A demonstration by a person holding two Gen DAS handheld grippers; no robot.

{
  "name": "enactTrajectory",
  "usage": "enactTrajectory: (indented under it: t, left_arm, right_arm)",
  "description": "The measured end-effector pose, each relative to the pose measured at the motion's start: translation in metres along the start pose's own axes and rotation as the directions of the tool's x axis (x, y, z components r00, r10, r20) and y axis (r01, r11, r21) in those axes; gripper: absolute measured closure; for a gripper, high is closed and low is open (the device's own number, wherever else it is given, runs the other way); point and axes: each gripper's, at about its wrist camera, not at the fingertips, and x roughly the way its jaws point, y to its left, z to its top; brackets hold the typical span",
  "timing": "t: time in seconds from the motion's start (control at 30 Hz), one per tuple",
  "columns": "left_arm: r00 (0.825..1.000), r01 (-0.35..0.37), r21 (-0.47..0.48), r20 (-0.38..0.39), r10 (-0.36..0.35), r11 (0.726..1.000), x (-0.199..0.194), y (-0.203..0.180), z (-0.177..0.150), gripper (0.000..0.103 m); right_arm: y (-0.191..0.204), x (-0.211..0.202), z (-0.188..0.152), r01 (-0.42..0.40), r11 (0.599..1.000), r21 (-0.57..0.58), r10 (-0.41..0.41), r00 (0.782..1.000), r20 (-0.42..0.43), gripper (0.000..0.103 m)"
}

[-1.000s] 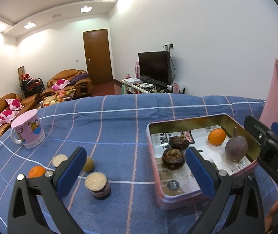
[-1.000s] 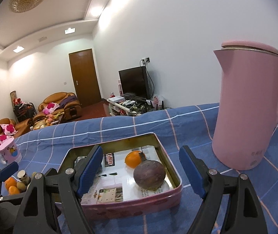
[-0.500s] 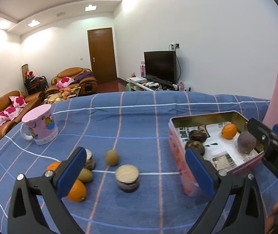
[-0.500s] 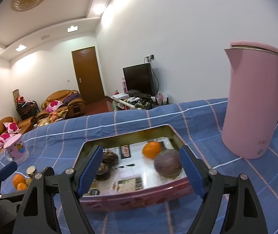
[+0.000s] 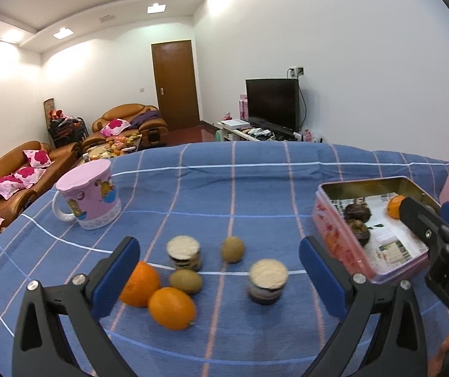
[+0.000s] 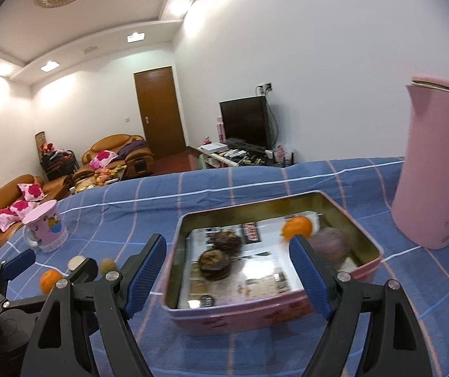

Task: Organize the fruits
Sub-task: 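Withdraw both tools from the tin box toward the remaining fruit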

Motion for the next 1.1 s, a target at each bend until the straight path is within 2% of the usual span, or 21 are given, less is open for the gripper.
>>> enactTrajectory:
  t: [0.23,0.47,0.63,0.83,0.9,0.93,0.97,1.07,1.1]
  left_arm:
    - [0.998,-0.008,-0.041,-0.064,0.006,0.999,0.014,0.051,-0.002,0.000]
    - [0.989,-0.104,-0.119,-0.114,0.090,0.987,0.030,0.119,-0.002,0.000]
    - [0.987,-0.128,-0.152,-0.116,0.111,0.980,0.033,0.153,-0.003,0.000]
    - [0.988,-0.111,-0.166,-0.125,0.090,0.980,0.037,0.162,-0.002,0.000]
    - [0.987,-0.113,-0.151,-0.127,0.094,0.982,0.037,0.158,-0.003,0.000]
    - [0.987,-0.114,-0.141,-0.129,0.096,0.983,0.038,0.156,-0.003,0.000]
    - [0.987,-0.112,-0.134,-0.130,0.094,0.985,0.038,0.155,-0.003,0.000]
    - [0.989,-0.097,-0.131,-0.127,0.080,0.987,0.039,0.155,-0.002,0.000]
    - [0.989,-0.094,-0.130,-0.126,0.077,0.987,0.039,0.155,-0.002,0.000]
  right_arm:
    - [0.032,0.007,-0.006,-0.066,0.997,-0.044,0.064,0.997,-0.041,0.021]
    - [0.070,0.014,-0.015,-0.192,0.977,-0.094,0.180,0.976,-0.122,0.021]
    - [0.104,0.021,-0.026,-0.323,0.939,-0.121,0.290,0.929,-0.230,0.021]
    - [0.148,0.034,-0.042,-0.435,0.889,-0.144,0.364,0.862,-0.353,0.027]
    - [0.161,0.043,-0.048,-0.449,0.881,-0.149,0.359,0.840,-0.408,0.032]
    - [0.167,0.050,-0.051,-0.453,0.879,-0.145,0.354,0.827,-0.437,0.041]
    - [0.171,0.054,-0.052,-0.452,0.881,-0.138,0.350,0.820,-0.454,0.045]
    - [0.176,0.068,-0.055,-0.442,0.891,-0.106,0.341,0.805,-0.486,0.045]
    - [0.178,0.073,-0.056,-0.446,0.891,-0.087,0.347,0.791,-0.504,0.045]
